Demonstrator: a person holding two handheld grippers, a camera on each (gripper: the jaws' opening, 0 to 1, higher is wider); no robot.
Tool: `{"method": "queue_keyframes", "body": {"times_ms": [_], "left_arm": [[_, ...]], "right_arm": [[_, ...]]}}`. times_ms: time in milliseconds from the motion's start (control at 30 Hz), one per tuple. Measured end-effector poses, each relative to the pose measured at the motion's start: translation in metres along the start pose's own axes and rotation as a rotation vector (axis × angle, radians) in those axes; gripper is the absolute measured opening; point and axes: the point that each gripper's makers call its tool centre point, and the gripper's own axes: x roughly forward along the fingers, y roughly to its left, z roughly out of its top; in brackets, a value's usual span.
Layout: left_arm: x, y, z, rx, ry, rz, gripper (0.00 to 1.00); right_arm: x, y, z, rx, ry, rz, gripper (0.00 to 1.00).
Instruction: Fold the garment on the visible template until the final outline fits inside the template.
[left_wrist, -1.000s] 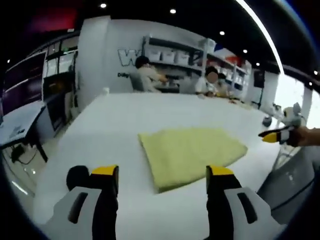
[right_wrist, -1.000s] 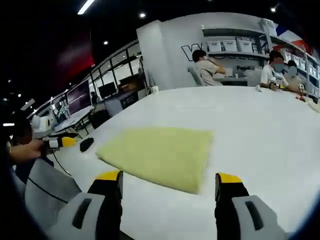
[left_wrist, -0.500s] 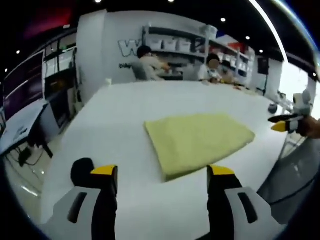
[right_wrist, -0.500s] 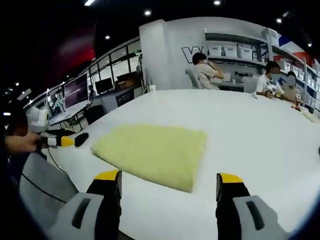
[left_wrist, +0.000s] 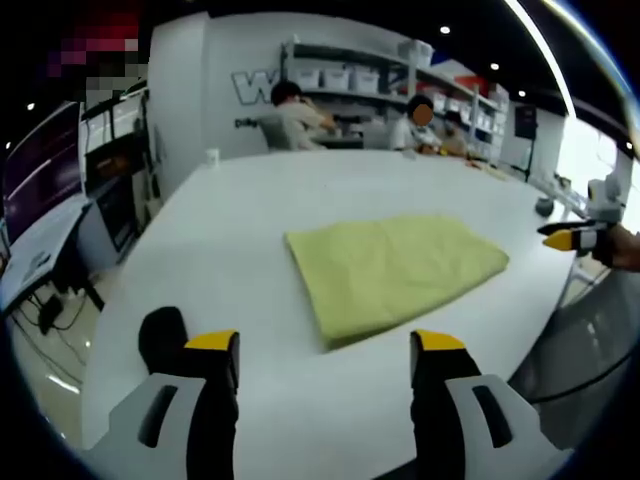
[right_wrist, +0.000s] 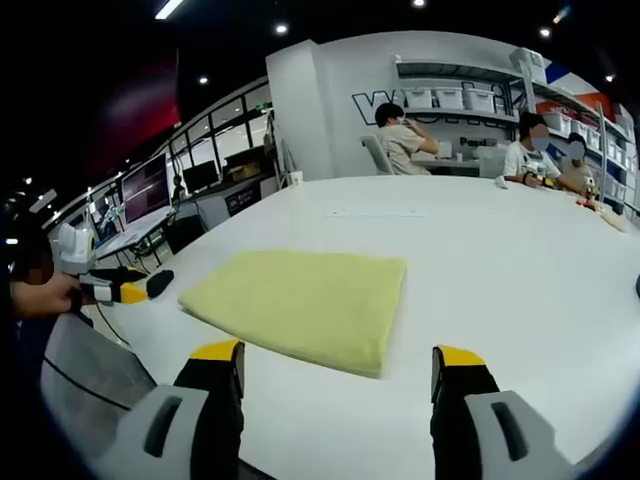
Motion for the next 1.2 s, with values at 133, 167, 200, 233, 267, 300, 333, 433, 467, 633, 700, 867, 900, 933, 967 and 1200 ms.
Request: {"method": "queue_keyframes", "body": {"times_ms": [133, 167, 200, 233, 267, 300, 333, 433, 467, 633, 700, 867, 900, 933, 967, 1200], "left_arm": [[-0.0003, -0.0038, -0.0014, 0.021, 0.006, -0.011, 0.63], [0.0000, -0.0038, -0.0024, 0.025, 0.010, -0.015, 0.63], [0.0002, -0.0037, -0.0033, 0.029, 0.013, -0.020, 0.63], [0.0005, -0.0034, -0.0039, 0.030, 0.016, -0.020, 0.62], [0.0006, -0.0036, -0.0042, 0.029, 0.017, -0.021, 0.62], [0.0006, -0.0040, -0.0045, 0.028, 0.019, -0.023, 0.62], [0.0005, -0.0050, -0.0048, 0.028, 0.021, -0.025, 0.62], [0.0005, -0.0055, -0.0059, 0.029, 0.027, -0.025, 0.61], [0.0005, -0.0058, -0.0063, 0.028, 0.029, -0.025, 0.61], [0.0006, -0.0047, -0.0060, 0.028, 0.027, -0.020, 0.60], [0.0000, -0.0055, -0.0056, 0.027, 0.027, -0.019, 0.60], [0.0011, -0.0033, -0.0067, 0.026, 0.032, -0.018, 0.60], [0.0012, -0.0032, -0.0070, 0.026, 0.034, -0.018, 0.60], [0.0013, -0.0032, -0.0072, 0.026, 0.034, -0.017, 0.60], [0.0014, -0.0036, -0.0071, 0.026, 0.035, -0.017, 0.60], [0.0000, -0.0060, -0.0062, 0.027, 0.036, -0.015, 0.60]], "right_arm": [[-0.0022, -0.0001, -0.0022, -0.004, 0.009, 0.000, 0.72], [-0.0024, -0.0015, -0.0024, 0.002, 0.007, -0.003, 0.72], [-0.0027, -0.0029, -0.0026, 0.007, 0.004, -0.005, 0.72], [-0.0022, -0.0019, -0.0030, 0.011, 0.005, -0.004, 0.71], [-0.0022, -0.0020, -0.0034, 0.014, 0.006, -0.007, 0.70], [-0.0032, -0.0045, -0.0036, 0.015, 0.007, -0.010, 0.70], [-0.0036, -0.0055, -0.0039, 0.016, 0.007, -0.011, 0.70], [-0.0039, -0.0060, -0.0054, 0.026, 0.006, -0.014, 0.69], [-0.0040, -0.0059, -0.0055, 0.026, 0.006, -0.014, 0.69], [-0.0045, -0.0034, -0.0057, 0.016, 0.016, -0.006, 0.68], [-0.0047, -0.0037, -0.0059, 0.016, 0.018, -0.006, 0.68], [-0.0053, -0.0041, -0.0072, 0.025, 0.022, -0.006, 0.68], [-0.0052, -0.0044, -0.0071, 0.027, 0.022, -0.007, 0.67], [-0.0051, -0.0043, -0.0071, 0.028, 0.022, -0.005, 0.67], [-0.0050, -0.0044, -0.0071, 0.028, 0.022, -0.005, 0.67], [-0.0048, -0.0036, -0.0080, 0.035, 0.027, -0.003, 0.66]]}}
